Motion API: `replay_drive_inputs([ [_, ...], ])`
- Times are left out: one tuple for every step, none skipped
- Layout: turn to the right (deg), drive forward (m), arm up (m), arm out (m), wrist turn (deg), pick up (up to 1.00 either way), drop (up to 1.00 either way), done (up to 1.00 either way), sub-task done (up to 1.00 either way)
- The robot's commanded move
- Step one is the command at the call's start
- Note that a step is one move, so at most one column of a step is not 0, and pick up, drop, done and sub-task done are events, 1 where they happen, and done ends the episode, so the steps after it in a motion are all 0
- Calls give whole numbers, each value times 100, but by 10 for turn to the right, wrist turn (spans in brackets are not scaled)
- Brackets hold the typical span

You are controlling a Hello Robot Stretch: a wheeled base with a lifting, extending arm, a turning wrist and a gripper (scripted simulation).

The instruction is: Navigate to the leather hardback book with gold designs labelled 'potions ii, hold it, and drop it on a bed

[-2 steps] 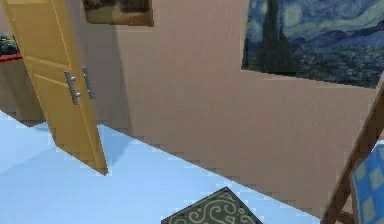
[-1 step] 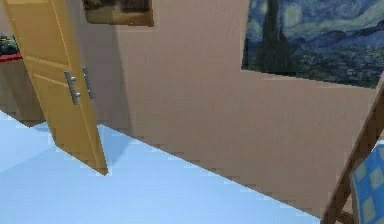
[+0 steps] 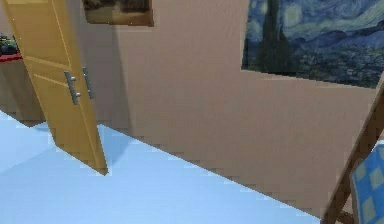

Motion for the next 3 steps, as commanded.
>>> replay_drive_inputs([
  [0,0,0,0,450,0,0,0,0],
  [0,0,0,0,450,0,0,0,0],
  [0,0,0,0,450,0,0,0,0],
])
